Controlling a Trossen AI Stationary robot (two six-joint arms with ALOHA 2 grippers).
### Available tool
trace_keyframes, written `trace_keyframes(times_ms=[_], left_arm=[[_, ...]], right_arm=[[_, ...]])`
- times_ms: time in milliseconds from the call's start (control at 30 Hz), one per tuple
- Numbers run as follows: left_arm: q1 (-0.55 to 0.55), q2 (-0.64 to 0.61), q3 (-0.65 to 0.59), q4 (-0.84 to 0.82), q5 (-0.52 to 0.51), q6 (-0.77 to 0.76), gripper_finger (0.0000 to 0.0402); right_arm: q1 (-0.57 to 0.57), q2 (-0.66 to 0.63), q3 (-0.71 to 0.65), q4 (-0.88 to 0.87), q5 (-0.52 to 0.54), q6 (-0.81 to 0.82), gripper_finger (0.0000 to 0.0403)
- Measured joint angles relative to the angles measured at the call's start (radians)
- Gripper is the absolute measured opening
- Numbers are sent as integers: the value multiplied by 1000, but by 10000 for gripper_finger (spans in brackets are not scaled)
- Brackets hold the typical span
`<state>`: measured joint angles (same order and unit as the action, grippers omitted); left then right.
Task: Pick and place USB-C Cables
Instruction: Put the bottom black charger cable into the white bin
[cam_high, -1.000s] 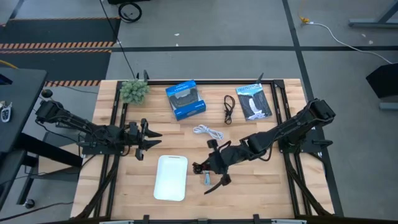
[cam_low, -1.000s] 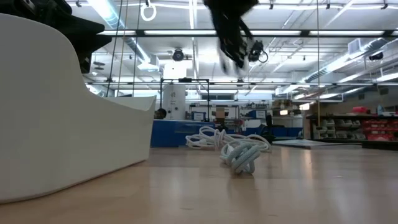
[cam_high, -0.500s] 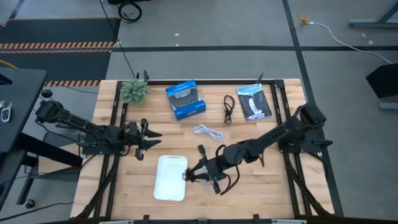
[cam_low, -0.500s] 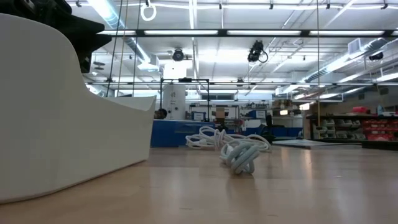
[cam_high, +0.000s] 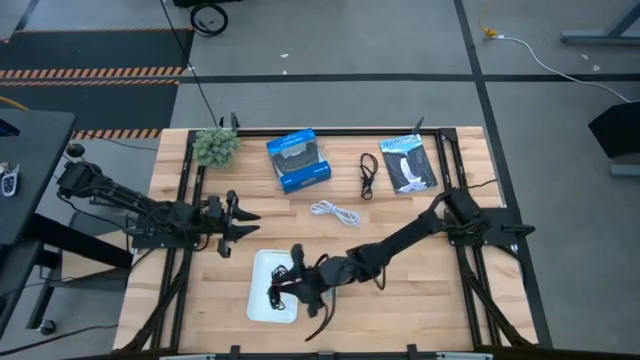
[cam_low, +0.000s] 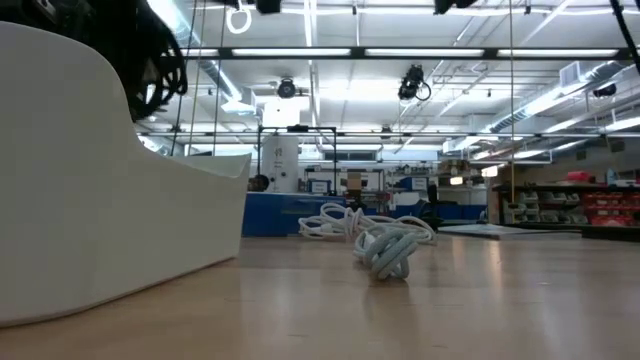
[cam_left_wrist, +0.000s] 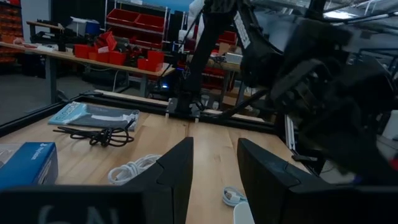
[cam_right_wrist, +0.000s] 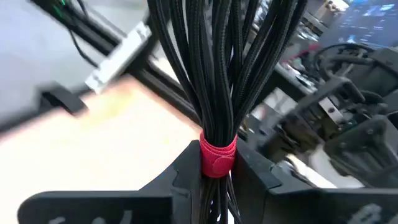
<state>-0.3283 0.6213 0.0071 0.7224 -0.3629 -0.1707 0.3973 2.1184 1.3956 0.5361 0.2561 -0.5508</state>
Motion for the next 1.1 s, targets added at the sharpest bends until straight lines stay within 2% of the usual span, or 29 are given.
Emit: trace_keyframes(times_ms=[200,467,800,967,1100], left_arm=[[0,0,0,5,0,0,133],[0,0,0,4,0,0,133],[0,0,0,5,1,0,133],[0,0,0,6,0,0,133],[0,0,0,6,1,0,133]], right_arm=[[-13,46,43,-98,35,-178,75],[-12,43,43,-239,84,-315,82],[-11,41,43,-342,91,-400,87],[-11,41,43,-376,91,-385,90],[-10,41,43,-376,91,-331,107]])
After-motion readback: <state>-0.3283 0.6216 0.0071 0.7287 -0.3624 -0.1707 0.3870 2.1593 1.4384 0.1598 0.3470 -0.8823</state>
